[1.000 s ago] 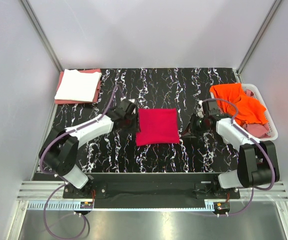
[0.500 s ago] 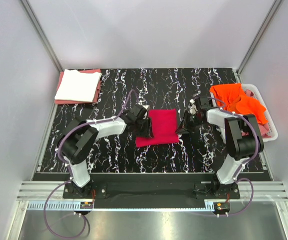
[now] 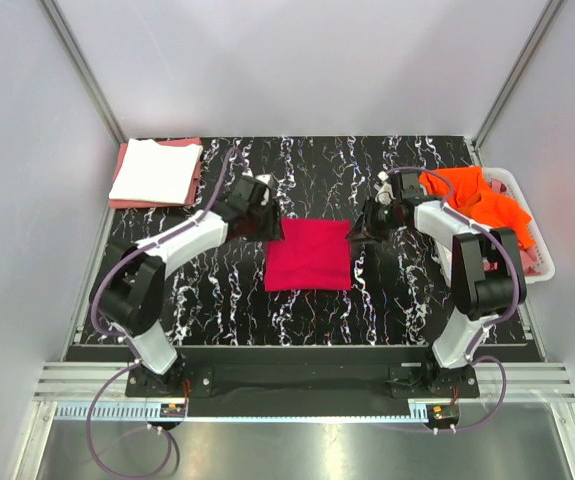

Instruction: Fold and stack the t-shirts

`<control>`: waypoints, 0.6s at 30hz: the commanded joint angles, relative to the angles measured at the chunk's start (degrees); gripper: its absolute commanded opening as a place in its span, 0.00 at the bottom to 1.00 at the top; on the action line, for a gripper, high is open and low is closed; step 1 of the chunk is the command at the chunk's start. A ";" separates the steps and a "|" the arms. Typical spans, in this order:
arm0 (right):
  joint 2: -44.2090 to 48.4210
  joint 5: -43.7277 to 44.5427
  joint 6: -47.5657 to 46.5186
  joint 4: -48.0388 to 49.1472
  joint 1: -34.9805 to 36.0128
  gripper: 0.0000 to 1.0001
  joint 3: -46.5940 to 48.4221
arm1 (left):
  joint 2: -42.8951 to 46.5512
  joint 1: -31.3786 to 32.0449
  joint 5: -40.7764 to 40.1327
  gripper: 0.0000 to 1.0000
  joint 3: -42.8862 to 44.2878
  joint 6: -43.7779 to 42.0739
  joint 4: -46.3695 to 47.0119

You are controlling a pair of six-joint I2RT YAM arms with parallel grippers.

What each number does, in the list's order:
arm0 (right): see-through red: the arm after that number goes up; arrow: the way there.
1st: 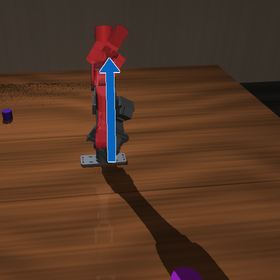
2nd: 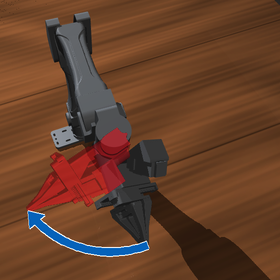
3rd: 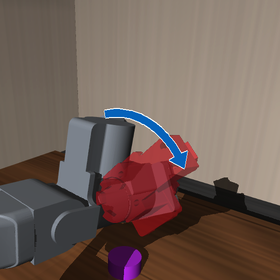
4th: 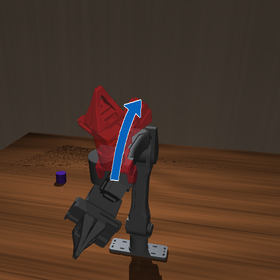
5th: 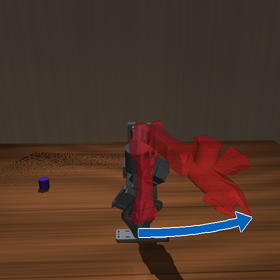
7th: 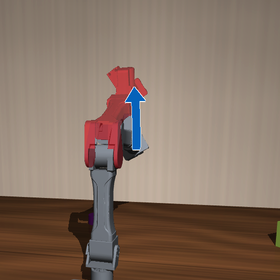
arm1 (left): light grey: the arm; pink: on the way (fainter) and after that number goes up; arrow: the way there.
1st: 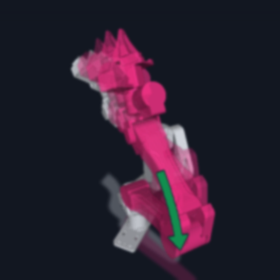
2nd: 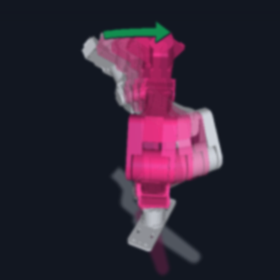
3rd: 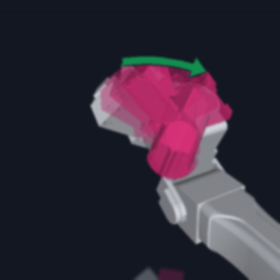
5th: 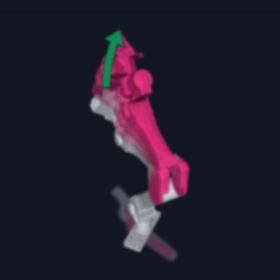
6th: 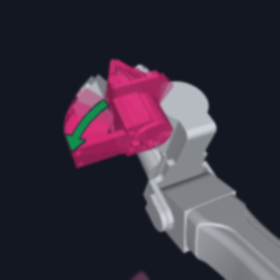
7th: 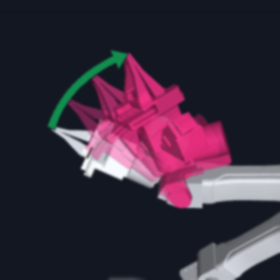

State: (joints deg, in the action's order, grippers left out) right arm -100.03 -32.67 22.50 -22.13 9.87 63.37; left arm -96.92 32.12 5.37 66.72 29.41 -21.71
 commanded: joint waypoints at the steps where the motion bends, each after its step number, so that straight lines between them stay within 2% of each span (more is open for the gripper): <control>1: -4.99 -3.10 -2.81 -0.46 0.41 0.29 4.91 | -2.90 -2.06 2.19 0.47 3.94 -3.04 -1.14; 5: -8.42 -1.62 -2.90 -0.63 0.33 0.27 8.86 | -7.48 -2.06 -0.16 0.47 6.49 -1.38 -1.14; 11: -12.81 2.52 -1.67 -0.72 0.15 0.30 13.87 | -13.37 -4.17 -0.36 0.45 9.66 -0.23 -1.66; 15: -16.24 4.36 -0.71 -0.90 0.24 0.31 15.20 | -15.13 -5.14 0.61 0.46 11.15 -0.84 -2.01; 18: -17.91 5.42 0.09 -0.99 0.06 0.33 15.46 | -14.18 -5.58 1.75 0.51 11.33 -2.59 -3.24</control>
State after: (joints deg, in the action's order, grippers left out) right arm -116.07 -29.58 21.69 -22.83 9.87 76.99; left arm -111.68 27.14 6.02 75.90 28.62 -24.21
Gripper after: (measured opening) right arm 0.327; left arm 0.495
